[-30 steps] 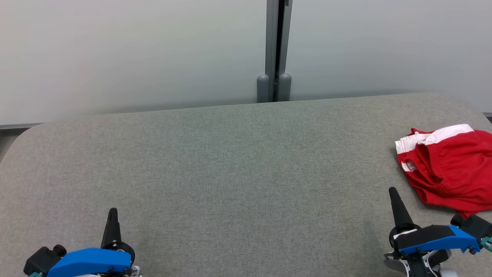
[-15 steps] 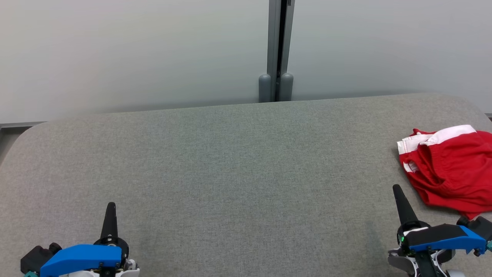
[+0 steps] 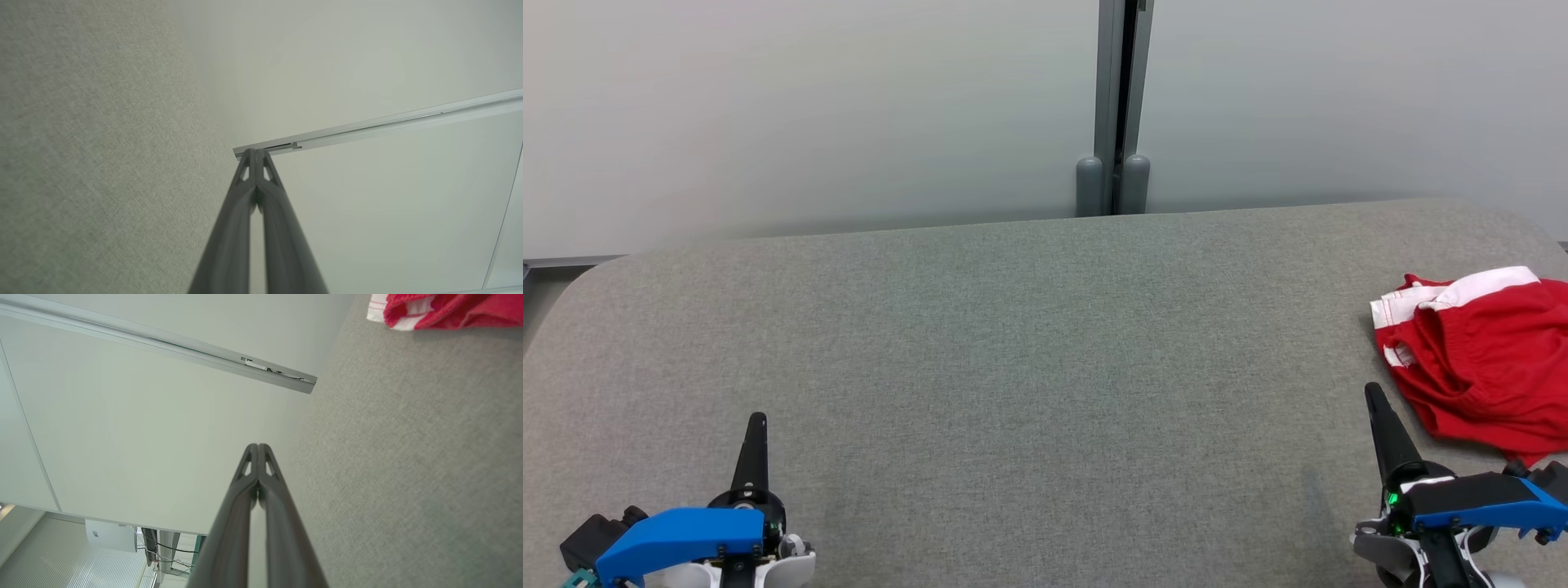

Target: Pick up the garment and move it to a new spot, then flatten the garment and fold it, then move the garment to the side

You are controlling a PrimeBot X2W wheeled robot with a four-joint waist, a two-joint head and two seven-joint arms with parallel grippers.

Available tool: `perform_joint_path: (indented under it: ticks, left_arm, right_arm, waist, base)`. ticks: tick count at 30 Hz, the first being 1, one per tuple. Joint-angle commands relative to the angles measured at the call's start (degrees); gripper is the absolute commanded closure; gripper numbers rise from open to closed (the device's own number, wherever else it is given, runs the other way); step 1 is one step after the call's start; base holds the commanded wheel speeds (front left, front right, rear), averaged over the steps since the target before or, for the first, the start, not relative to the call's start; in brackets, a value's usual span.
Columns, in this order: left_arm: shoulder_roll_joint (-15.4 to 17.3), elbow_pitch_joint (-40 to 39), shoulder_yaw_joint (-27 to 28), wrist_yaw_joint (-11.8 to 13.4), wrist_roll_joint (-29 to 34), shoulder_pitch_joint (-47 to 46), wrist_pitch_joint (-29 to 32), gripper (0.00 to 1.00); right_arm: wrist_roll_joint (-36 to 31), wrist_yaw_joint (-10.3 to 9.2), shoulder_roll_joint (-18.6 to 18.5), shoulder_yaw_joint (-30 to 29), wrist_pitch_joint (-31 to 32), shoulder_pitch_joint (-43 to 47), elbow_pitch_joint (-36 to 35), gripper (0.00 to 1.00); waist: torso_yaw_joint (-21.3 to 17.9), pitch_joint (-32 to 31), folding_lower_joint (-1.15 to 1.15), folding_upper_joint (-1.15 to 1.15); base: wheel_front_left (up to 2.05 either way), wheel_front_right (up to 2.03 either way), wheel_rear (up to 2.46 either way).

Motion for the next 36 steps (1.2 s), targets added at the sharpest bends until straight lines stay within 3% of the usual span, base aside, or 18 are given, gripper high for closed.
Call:
perform_joint_path:
  ticks: [1, 36]
  left_arm:
    - [0.2, -0.8, 0.4, -0.4, -1.4, -1.3, 0.4, 1.0]
    - [0.2, -2.5, 1.7, -1.6, -15.4, -2.7, 4.3, 1.0]
  right_arm:
    - [1.6, 0.02, -0.3, -0.3, 0.4, 0.6, -1.0, 1.0]
    - [16.3, 0.02, -0.3, -2.0, 4.3, 1.8, -4.9, 1.0]
  waist:
    - [0.0, 0.0, 0.0, 0.0]
    - [0.9, 0.2, 0.0, 0.0]
  base:
    - [0.0, 0.0, 0.0]
    - [0.0, 0.0, 0.0]
